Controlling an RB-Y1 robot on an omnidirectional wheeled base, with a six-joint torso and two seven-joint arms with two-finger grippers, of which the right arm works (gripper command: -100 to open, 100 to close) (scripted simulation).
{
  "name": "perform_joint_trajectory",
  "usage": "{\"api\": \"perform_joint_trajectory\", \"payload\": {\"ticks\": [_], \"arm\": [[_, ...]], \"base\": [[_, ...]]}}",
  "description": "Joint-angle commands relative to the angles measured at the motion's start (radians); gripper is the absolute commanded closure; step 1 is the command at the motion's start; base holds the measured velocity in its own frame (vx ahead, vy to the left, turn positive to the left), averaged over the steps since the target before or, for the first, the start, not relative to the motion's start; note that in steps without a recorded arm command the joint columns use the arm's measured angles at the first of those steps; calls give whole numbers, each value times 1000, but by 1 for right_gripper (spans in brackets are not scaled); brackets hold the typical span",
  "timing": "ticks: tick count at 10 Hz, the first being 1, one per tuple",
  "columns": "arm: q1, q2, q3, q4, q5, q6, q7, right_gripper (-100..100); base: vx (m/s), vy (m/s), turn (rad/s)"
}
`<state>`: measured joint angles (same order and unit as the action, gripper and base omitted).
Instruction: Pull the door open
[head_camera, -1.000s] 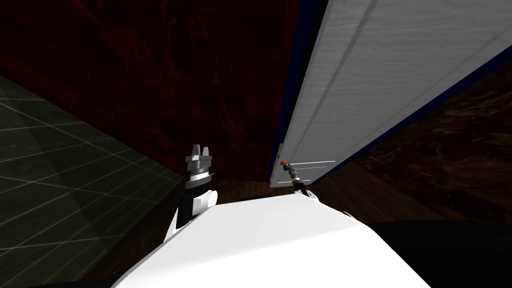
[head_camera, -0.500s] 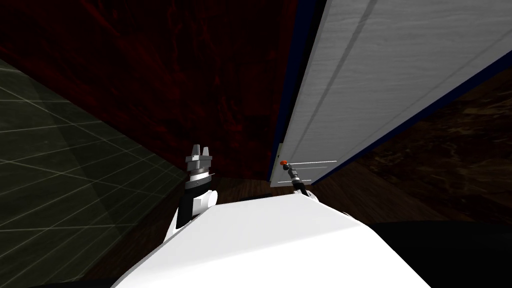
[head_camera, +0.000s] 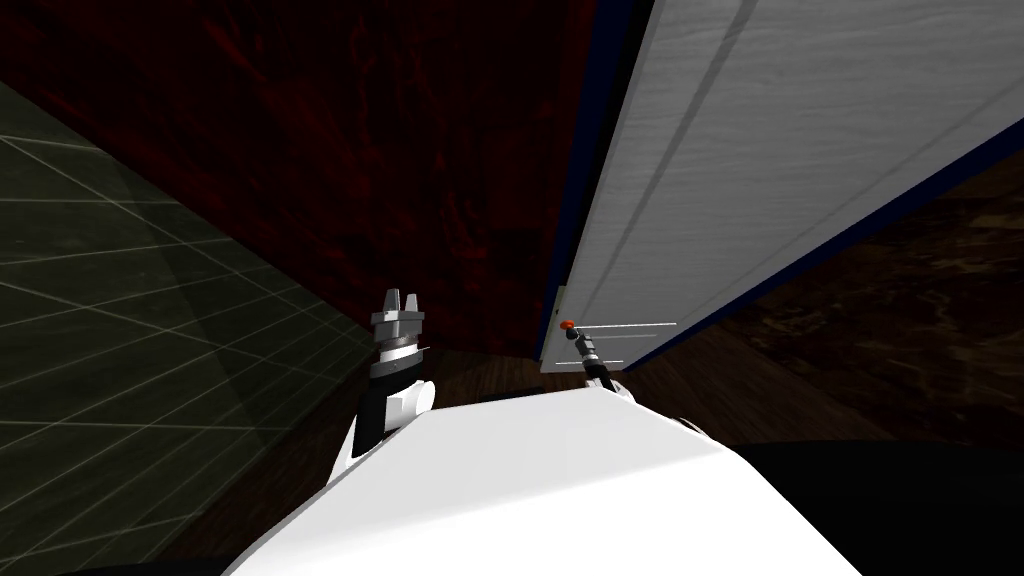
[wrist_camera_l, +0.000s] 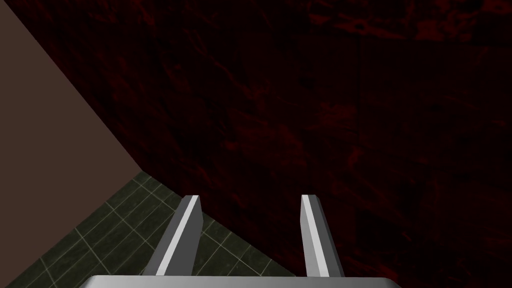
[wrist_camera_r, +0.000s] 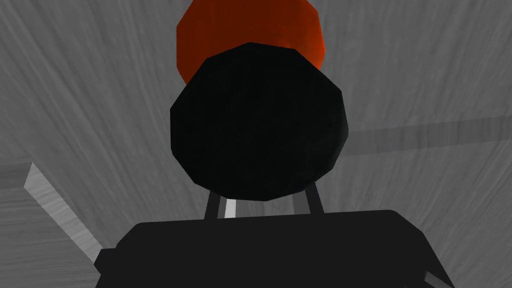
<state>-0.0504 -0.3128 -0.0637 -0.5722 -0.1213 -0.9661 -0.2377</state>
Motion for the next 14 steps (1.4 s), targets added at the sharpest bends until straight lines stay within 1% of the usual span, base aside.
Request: {"api": "perform_joint_trajectory", "payload": {"ticks": [1, 2, 3, 5, 6, 7, 8, 9, 11, 12, 14], "arm": [[7, 18, 20, -41, -6, 10, -39, 100], [5, 19, 29, -43, -28, 15, -73, 100], [5, 19, 29, -43, -28, 15, -81, 100], [2, 21, 47, -48, -71, 25, -146, 100], [2, 21, 47, -48, -71, 25, -164, 100], [0, 22, 56, -50, -92, 30, -190, 100], [0, 22, 56, -50, -92, 30, -206, 100], [-1, 22, 65, -52, -113, 35, -236, 100], [-1, 22, 65, -52, -113, 35, -247, 100], [31, 11, 59, -81, -131, 77, -271, -100], [31, 13, 67, -85, -145, 80, -309, -100]], "base": [[-61, -31, 37], [-65, -19, 91], [-58, -21, 55], [-66, -26, 94], [-54, -42, 51], [-69, -33, 93], [-56, -11, 33], [-61, -12, 61], [-26, -11, 36], [-9, -33, -25], [-56, -8, 30]]}}
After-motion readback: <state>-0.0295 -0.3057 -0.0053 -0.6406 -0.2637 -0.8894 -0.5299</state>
